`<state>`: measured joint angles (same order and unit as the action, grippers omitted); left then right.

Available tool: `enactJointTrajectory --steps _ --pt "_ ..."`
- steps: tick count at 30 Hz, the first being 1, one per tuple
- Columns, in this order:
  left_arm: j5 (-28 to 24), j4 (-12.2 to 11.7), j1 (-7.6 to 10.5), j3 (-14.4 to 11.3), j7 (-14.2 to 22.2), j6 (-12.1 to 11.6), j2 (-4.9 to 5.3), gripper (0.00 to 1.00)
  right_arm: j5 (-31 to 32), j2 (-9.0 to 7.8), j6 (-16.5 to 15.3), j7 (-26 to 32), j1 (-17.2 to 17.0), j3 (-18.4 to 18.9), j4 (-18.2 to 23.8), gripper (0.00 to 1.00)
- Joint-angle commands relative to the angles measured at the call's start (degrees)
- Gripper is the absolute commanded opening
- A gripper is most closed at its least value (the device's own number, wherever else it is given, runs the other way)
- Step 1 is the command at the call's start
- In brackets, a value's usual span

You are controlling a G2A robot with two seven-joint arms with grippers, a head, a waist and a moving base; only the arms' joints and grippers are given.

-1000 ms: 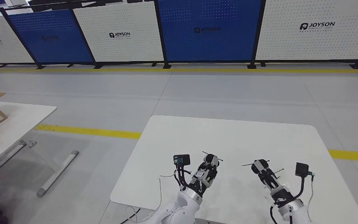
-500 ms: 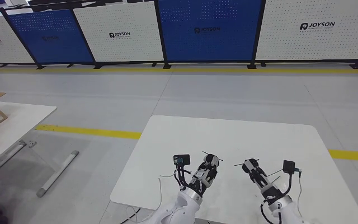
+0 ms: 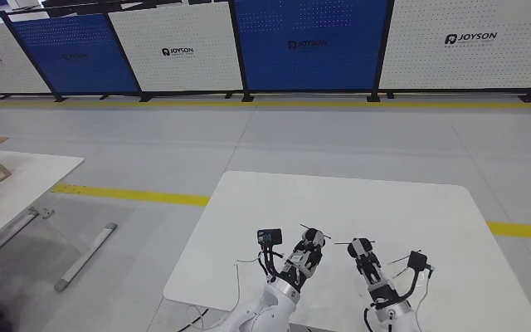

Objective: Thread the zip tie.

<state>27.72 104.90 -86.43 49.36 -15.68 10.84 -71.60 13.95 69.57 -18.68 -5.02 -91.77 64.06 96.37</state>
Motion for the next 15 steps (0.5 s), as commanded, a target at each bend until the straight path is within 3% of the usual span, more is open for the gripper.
enactJointTrajectory --steps 1,10,12,15 --pt "0.0 0.0 0.0 0.0 0.0 0.0 0.0 0.0 0.0 0.0 0.0 0.0 0.0 0.0 0.0 0.0" --pt "0.0 0.0 0.0 0.0 0.0 0.0 0.0 0.0 -2.2 0.28 -0.8 -1.3 -0.8 1.2 2.3 0.0" --pt "0.0 0.0 0.0 0.0 0.0 0.0 0.0 0.0 -1.1 0.5 1.0 -1.6 -0.3 0.6 2.3 0.0" --pt "0.0 0.0 0.0 0.0 0.0 0.0 0.0 0.0 1.1 0.92 6.3 -1.0 0.9 -0.9 2.2 0.0"
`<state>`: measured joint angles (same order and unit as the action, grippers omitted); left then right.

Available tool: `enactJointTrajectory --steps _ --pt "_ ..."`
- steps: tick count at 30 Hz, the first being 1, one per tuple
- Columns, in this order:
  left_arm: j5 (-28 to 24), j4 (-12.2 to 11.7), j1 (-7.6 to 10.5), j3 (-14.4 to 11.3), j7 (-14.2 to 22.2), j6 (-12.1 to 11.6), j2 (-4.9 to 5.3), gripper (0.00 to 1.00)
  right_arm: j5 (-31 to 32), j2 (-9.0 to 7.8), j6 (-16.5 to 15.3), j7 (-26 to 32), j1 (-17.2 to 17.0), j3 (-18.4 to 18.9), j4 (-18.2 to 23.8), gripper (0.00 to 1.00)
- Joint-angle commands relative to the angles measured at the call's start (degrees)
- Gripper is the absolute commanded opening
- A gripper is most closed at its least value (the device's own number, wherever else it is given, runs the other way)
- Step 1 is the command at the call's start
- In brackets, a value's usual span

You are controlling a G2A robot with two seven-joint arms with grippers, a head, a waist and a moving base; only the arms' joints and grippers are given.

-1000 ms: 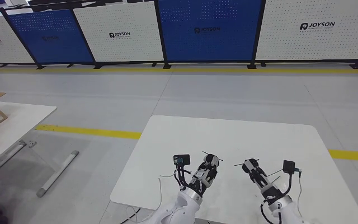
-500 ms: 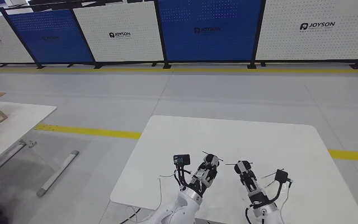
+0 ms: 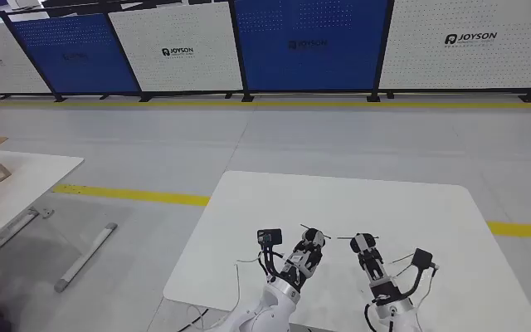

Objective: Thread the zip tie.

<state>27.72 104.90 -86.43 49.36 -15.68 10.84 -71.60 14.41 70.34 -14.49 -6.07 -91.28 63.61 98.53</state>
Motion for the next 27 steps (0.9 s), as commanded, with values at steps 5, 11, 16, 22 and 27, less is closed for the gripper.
enactJointTrajectory --steps 5,11,16,22,27 --pt "0.0 0.0 0.0 0.0 0.0 0.0 0.0 0.0 0.6 0.14 2.1 0.1 0.4 -0.5 0.0 0.0" --pt "0.0 0.0 0.0 0.0 0.0 0.0 0.0 0.0 -0.3 0.24 1.5 0.3 0.0 -0.3 0.7 0.0" --pt "0.0 0.0 0.0 0.0 0.0 0.0 0.0 0.0 -1.8 0.32 0.2 0.8 -0.7 0.4 0.9 0.0" --pt "3.1 -1.1 0.31 -0.5 -0.5 0.4 -0.15 0.0 -3.1 0.61 0.2 0.9 -0.4 0.9 0.1 0.0" --pt "4.1 -1.5 0.02 -1.0 -3.4 -0.1 -0.61 0.0 -2.8 0.79 0.5 1.0 -0.4 1.0 0.1 0.0"
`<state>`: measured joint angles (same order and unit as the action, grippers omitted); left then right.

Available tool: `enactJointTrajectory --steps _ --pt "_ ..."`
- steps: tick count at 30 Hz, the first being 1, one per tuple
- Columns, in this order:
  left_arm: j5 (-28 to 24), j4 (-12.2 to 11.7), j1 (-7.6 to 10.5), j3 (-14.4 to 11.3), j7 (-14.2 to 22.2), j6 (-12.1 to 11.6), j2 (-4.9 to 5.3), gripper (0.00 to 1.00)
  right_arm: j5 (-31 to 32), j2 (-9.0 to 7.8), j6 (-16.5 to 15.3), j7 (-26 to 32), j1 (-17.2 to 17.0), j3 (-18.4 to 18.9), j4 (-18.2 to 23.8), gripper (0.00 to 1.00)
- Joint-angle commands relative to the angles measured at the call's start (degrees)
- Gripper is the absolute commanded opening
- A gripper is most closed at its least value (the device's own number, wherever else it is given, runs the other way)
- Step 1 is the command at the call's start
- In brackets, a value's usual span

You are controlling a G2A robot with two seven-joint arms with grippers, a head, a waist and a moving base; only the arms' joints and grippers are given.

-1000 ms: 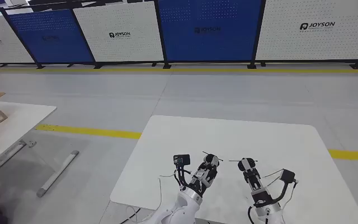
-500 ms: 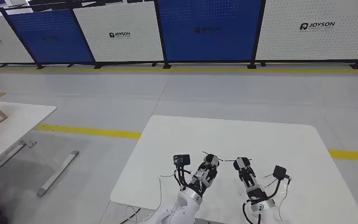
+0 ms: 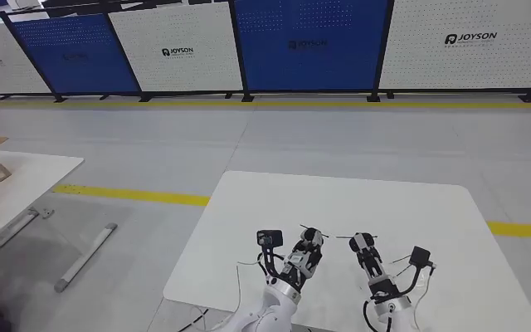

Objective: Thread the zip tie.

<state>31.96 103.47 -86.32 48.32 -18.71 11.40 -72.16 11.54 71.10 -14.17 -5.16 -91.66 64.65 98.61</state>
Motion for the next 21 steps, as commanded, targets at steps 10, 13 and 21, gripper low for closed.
enactJointTrajectory --steps 10,13,21 --pt "-0.1 0.0 -0.09 0.0 -0.3 -0.6 -0.05 0.0 0.4 0.21 0.2 -0.3 -0.4 -0.3 0.4 0.0" --pt "-0.1 0.0 -0.09 0.0 -0.3 -0.6 -0.05 0.0 0.7 0.33 -0.5 -0.7 -0.7 -0.5 0.6 0.0" --pt "-0.1 0.0 -0.09 0.0 -0.3 -0.6 -0.05 0.0 0.9 0.68 -0.8 -0.5 -0.5 -0.6 0.5 0.0"
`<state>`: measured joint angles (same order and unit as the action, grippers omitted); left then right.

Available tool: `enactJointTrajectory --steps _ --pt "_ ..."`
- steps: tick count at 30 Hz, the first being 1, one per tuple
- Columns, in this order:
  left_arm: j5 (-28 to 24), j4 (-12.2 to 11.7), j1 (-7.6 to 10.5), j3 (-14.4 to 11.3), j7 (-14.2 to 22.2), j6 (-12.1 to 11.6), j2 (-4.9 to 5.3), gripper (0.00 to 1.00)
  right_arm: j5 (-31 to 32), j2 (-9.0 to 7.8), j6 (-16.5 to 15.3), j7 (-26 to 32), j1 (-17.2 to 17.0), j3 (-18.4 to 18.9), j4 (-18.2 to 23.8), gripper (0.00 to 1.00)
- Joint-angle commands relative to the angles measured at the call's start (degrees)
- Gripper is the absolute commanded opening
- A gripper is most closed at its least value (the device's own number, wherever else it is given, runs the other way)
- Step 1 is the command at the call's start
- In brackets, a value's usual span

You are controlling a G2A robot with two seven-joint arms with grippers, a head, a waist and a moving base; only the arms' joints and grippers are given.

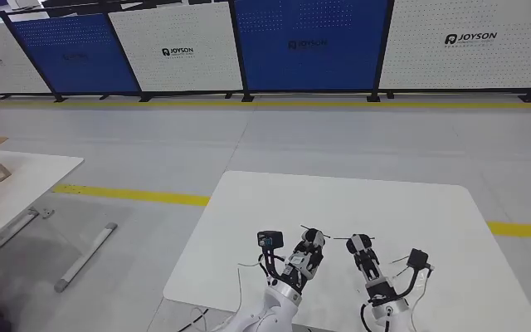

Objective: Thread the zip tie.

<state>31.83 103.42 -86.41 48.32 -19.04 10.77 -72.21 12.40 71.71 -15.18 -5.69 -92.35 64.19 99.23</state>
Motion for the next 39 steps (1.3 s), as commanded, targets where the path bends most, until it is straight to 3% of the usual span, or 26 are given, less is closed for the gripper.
enactJointTrajectory --steps 1,39 --pt "0.0 0.0 0.0 0.0 0.0 0.0 0.0 0.0 0.1 0.14 0.5 0.1 0.4 -0.2 -0.3 0.0" --pt "0.0 0.0 0.0 0.0 0.0 0.0 0.0 0.0 -1.5 1.68 1.3 1.8 1.5 -0.7 -1.6 0.0"
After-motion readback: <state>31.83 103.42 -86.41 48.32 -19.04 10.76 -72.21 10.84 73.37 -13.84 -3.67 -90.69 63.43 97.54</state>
